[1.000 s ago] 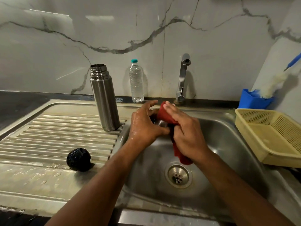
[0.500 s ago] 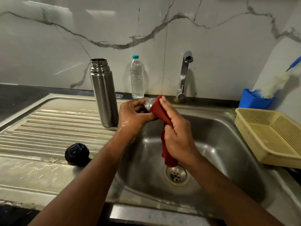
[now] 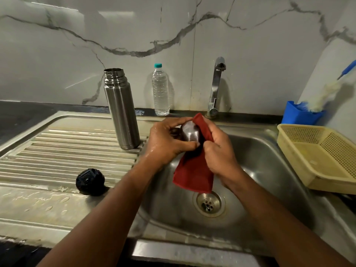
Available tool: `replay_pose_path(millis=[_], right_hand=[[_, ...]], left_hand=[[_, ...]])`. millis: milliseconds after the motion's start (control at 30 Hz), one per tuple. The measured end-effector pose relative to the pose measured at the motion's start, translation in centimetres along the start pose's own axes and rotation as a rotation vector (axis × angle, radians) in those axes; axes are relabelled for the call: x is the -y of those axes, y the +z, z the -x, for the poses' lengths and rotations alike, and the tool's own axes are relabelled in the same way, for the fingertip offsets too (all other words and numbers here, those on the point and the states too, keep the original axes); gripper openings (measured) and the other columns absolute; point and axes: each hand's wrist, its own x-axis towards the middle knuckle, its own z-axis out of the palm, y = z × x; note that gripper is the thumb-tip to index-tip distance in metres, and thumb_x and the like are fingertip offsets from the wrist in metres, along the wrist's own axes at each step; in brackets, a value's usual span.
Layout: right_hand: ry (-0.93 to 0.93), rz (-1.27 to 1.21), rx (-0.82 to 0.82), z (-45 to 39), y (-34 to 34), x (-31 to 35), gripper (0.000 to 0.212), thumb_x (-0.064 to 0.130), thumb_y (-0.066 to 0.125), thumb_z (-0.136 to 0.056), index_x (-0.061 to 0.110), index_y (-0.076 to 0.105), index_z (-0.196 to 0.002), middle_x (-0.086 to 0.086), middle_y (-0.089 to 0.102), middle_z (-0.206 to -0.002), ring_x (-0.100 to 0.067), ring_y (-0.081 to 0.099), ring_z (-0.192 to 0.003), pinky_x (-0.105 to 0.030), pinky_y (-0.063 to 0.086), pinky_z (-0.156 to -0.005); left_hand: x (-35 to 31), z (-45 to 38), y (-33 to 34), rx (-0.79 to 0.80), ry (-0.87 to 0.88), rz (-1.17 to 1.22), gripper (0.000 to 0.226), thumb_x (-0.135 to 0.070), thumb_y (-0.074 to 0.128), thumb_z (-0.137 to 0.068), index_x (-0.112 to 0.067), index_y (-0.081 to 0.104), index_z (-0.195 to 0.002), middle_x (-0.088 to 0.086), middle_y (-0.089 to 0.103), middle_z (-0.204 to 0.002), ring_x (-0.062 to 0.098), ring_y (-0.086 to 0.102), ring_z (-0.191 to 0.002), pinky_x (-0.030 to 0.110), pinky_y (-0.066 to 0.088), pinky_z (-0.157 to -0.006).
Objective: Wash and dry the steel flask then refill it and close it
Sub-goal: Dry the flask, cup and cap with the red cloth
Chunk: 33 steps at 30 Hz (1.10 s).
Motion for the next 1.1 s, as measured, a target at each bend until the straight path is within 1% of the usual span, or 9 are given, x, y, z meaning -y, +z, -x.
replay_pose_path(millis=[133,233,467,533,600,700,900,967,1100], right_hand=[[-0.024,0.039,0.055,0.9,0.3,0.7,0.074,-0.008,0.042,-0.093,0.031,0.042,-0.156,0.001,0.055,-0.146,-0.009,0.060,-0.120,-0.029,0.053,-0.104],[-0.059,0.027,0.048,1.2,1.1,0.9,0.075,0.002,0.042,-0.087,0.030,0.041,-0.157,0.000,0.052,-0.153,-0.015,0.055,-0.129,-0.041,0.041,-0.117],[0.066,-0.106,-0.017,1.0,1.0,0.8,0.077,-0.005,0.043,-0.090,0.032,0.040,-0.157,0.001,0.062,-0.136,-0.012,0.065,-0.114,-0.044,0.056,-0.102],[0.043,-0.101,-0.025,1.1,1.2,0.8,0.077,-0.008,0.043,-0.090,0.030,0.042,-0.156,0.000,0.062,-0.137,-0.008,0.065,-0.113,-0.038,0.056,-0.101],[0.018,-0.100,-0.016,1.3,1.4,0.9,0.077,-0.013,0.042,-0.091,0.030,0.045,-0.155,0.001,0.066,-0.128,0.001,0.064,-0.097,-0.019,0.056,-0.085],[0.000,-0.107,0.034,1.7,1.6,1.2,0.078,-0.014,0.040,-0.093,0.033,0.042,-0.155,0.005,0.066,-0.099,0.002,0.056,-0.064,-0.015,0.047,-0.058],[0.092,-0.284,-0.065,1.2,0.5,1.4,0.066,-0.016,0.040,-0.087,0.036,0.062,-0.123,0.004,0.074,-0.102,-0.002,0.070,-0.083,-0.021,0.058,-0.071],[0.040,-0.171,-0.059,1.5,0.7,1.5,0.070,-0.013,0.042,-0.089,0.038,0.058,-0.134,0.003,0.070,-0.118,0.003,0.066,-0.090,-0.019,0.056,-0.076],[-0.162,0.006,0.040,2.7,2.3,2.1,0.081,0.004,0.041,-0.085,0.034,0.033,-0.160,0.008,0.037,-0.164,-0.011,0.044,-0.144,-0.043,0.040,-0.119]], left_hand=[[1.0,-0.4,-0.7,-0.081,-0.120,0.158,0.069,-0.001,0.097,-0.063,-0.013,0.074,-0.126,0.005,0.079,-0.112,0.018,0.077,-0.102,0.027,0.062,-0.088],[1.2,-0.6,-1.0,-0.149,-0.196,0.297,0.067,-0.006,0.096,-0.062,-0.006,0.072,-0.125,0.011,0.080,-0.111,0.024,0.077,-0.107,0.038,0.062,-0.096],[-0.6,0.2,2.9,0.002,-0.213,0.330,0.066,-0.023,0.064,-0.079,-0.015,0.050,-0.143,0.013,0.066,-0.119,0.024,0.066,-0.112,0.044,0.057,-0.103],[-0.6,0.1,2.7,0.009,-0.203,0.323,0.048,-0.023,0.065,-0.089,-0.018,0.051,-0.135,0.018,0.062,-0.124,0.026,0.064,-0.116,0.042,0.056,-0.103],[-0.6,-0.1,1.6,-0.023,-0.195,0.341,0.026,-0.022,0.066,-0.099,-0.019,0.055,-0.123,0.020,0.062,-0.128,0.024,0.065,-0.116,0.037,0.058,-0.099],[-0.5,-0.3,0.7,-0.039,-0.195,0.372,0.026,-0.022,0.064,-0.103,-0.012,0.054,-0.125,0.018,0.062,-0.121,0.021,0.066,-0.107,0.029,0.058,-0.090],[-1.3,0.0,2.1,0.045,-0.122,0.327,0.058,-0.029,0.080,-0.088,-0.012,0.054,-0.137,0.011,0.067,-0.123,0.022,0.069,-0.112,0.037,0.060,-0.096],[-0.9,-0.5,1.2,0.007,-0.134,0.339,0.056,-0.027,0.074,-0.092,-0.008,0.053,-0.140,0.015,0.067,-0.127,0.024,0.068,-0.117,0.041,0.057,-0.103],[-1.0,-0.1,0.6,-0.036,-0.194,0.424,0.052,-0.023,0.060,-0.083,-0.014,0.053,-0.133,0.014,0.063,-0.125,0.032,0.061,-0.119,0.052,0.048,-0.109]])
